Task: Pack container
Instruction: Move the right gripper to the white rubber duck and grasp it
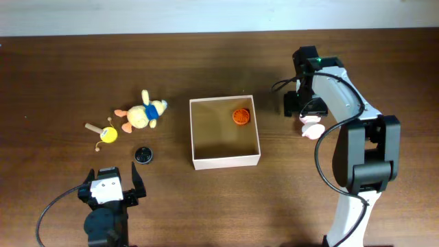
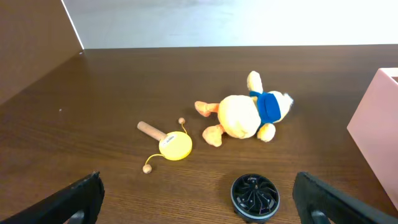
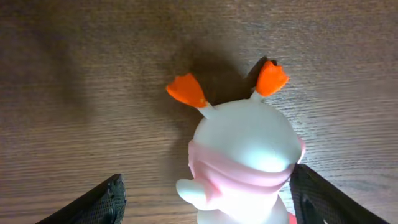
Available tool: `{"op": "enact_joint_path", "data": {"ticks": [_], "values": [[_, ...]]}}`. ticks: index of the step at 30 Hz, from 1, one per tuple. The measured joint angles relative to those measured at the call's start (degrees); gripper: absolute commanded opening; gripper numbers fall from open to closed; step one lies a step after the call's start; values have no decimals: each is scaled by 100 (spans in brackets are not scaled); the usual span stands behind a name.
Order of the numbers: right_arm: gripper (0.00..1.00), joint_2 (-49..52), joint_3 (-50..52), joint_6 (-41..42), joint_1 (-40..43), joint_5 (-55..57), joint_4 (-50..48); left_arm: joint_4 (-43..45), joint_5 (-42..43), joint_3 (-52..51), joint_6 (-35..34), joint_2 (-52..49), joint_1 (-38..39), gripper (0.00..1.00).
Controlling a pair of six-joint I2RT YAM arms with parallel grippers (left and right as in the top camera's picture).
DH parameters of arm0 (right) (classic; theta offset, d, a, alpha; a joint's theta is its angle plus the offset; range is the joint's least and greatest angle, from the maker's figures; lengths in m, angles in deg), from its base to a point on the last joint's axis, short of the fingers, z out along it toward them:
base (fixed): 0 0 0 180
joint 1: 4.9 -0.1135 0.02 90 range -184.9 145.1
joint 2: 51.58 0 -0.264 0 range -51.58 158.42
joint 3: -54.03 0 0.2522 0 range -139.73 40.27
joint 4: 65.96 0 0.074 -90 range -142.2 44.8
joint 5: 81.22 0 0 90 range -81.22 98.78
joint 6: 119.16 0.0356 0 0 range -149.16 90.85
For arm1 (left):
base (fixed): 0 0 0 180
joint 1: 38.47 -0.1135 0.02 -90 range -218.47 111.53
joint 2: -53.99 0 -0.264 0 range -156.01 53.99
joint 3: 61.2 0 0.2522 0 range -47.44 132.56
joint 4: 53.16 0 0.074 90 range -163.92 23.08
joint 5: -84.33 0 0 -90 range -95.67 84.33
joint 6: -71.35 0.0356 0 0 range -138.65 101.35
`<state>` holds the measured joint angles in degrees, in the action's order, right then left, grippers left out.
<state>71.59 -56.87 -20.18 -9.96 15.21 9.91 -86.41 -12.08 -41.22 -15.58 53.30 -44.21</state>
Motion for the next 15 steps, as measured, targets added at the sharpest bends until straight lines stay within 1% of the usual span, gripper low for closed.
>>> {"op": "enact_joint_path", "data": {"ticks": [5, 6, 8, 12, 15], "values": [[73, 0, 90, -9, 72, 85, -7, 0, 0, 0, 0, 0, 0, 99], [71, 0, 155, -9, 98, 111, -57, 2, 0, 0, 0, 0, 0, 99], [70, 0, 295, -11, 166, 149, -146, 0, 0, 0, 0, 0, 0, 99], [61, 0, 588, -13, 289, 192, -334, 0, 0, -2, 0, 0, 0, 99], [52, 0, 717, -15, 306, 214, -372, 0, 0, -2, 0, 0, 0, 99]]}}
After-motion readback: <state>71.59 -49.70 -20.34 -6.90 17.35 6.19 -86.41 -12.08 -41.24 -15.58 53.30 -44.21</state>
